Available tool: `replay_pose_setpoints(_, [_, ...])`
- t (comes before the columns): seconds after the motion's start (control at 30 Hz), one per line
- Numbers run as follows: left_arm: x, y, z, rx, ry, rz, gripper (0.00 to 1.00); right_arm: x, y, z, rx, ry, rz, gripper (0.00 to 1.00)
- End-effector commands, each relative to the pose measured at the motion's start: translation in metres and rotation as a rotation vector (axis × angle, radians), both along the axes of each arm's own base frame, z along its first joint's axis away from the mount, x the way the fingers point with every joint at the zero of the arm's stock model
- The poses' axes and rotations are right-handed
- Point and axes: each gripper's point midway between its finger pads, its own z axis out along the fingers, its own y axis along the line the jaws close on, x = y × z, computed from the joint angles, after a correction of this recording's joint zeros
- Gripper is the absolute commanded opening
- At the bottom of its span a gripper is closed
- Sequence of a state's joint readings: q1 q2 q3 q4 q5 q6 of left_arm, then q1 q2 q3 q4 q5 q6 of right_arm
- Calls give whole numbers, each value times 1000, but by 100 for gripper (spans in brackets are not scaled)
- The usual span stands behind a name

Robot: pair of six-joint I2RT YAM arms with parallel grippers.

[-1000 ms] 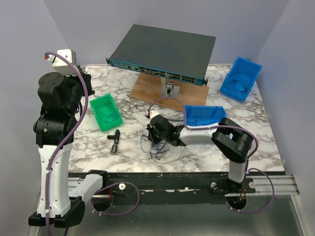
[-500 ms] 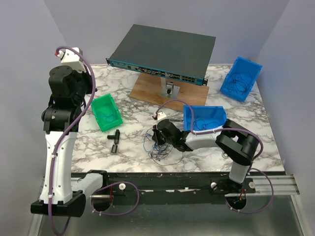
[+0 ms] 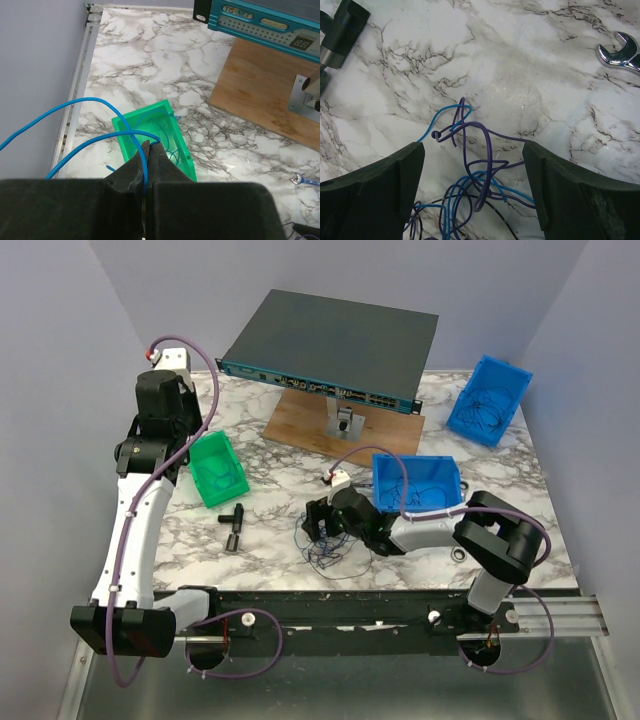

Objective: Untangle the cables
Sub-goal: Untie the cable.

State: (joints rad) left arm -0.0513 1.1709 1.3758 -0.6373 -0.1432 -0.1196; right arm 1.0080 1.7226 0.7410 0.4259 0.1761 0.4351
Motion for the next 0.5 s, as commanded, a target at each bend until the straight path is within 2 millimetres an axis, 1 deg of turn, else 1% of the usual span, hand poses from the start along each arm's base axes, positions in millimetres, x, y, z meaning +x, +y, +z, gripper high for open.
replay_pose_setpoints(0.0, [6,12,-8,51,-6,34,0,4,-3,13,46,-38,-28,88])
replay_pose_setpoints(0.07, [6,13,-15,57,15,39,0,3,-4,15,52,-42,-29,88])
replay_pose_setpoints(0.13, [6,14,-12,55,11,44,0,4,-5,17,57,-48,-34,88])
replay_pose_setpoints(0.17, [5,13,-8,48,-5,45,0,3,-6,17,56,-48,-35,88])
replay_pose_setpoints(0.23, [3,10,8,29,-56,33,0,3,-5,17,58,-49,-34,88])
replay_pose_setpoints(0.33, [-2,0,40,-30,-151,0,0,4,-5,18,60,-52,-36,88])
replay_pose_setpoints(0.47, [-6,-22,76,-119,-253,-93,0,4,-5,19,62,-58,-34,88])
